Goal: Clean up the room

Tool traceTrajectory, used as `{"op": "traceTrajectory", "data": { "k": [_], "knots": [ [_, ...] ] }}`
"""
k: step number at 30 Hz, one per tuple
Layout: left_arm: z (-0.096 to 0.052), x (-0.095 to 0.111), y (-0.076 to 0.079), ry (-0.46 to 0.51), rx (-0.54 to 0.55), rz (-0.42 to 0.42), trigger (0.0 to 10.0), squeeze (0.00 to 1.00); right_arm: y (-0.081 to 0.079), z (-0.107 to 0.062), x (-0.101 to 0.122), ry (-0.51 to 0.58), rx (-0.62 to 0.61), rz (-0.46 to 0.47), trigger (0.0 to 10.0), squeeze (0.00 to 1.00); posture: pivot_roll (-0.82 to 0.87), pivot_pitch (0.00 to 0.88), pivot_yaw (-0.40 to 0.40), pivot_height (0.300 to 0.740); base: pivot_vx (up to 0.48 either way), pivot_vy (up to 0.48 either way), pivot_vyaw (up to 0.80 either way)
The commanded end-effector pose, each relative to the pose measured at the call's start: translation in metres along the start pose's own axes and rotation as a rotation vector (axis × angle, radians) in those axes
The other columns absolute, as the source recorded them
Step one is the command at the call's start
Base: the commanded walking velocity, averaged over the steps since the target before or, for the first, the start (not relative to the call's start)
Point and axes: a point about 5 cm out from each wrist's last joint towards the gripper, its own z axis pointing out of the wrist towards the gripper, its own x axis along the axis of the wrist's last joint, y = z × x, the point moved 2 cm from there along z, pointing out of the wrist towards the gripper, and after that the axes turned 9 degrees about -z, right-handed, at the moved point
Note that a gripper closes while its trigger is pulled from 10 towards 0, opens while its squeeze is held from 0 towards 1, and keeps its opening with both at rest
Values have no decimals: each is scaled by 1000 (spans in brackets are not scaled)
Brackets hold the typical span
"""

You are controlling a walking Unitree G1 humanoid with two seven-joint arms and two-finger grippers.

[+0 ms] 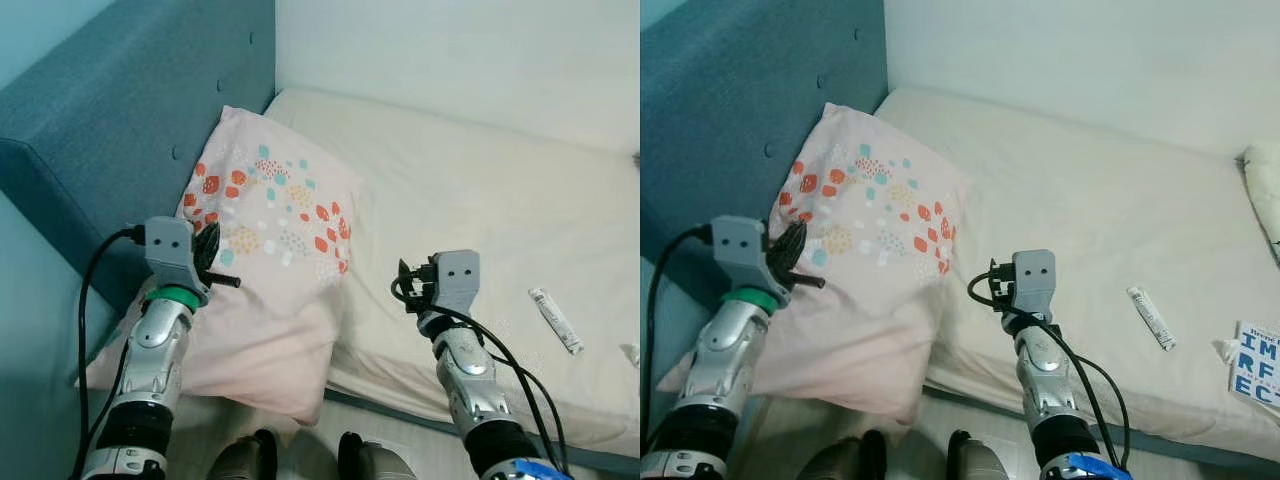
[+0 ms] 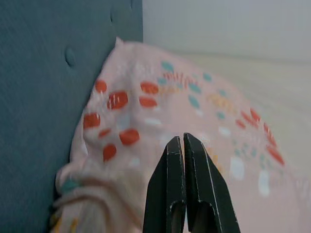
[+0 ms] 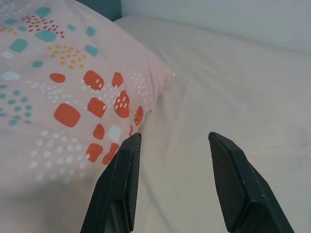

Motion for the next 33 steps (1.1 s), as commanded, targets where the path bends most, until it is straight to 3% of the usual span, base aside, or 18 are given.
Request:
{"op": "traceTrajectory", "data": {
  "k": [1,7,14,18,25,26,33],
  "knots": [
    [-3,-9,6,-45,-33,-2,10000,0,1,-2,-6,-18,-5,11,10000,0,47,130,-1,691,0,0,0],
    [-1,-4,2,-8,5,14,10000,0,-1,-3,-3,-4,-11,14,10000,0,28,147,27,671,0,0,0],
    [0,-6,12,-19,-45,69,10000,0,2,-7,-7,-3,-26,30,10000,0,50,145,32,661,0,0,0],
    [-4,-19,23,-89,-89,100,10000,0,0,-11,-12,-26,-47,45,10000,0,68,154,67,661,0,0,0],
    [-10,-33,24,-147,-89,67,10000,0,-9,-12,-15,-42,-36,49,10000,0,64,164,67,661,0,0,0],
    [-14,-38,23,-173,-78,40,10000,0,-16,-12,-14,-38,-20,52,10000,0,68,173,50,661,0,0,0],
    [-11,-34,19,-162,-43,18,10000,0,-19,-13,-11,-32,-18,68,10000,0,41,186,51,632,0,0,0]
  ]
}}
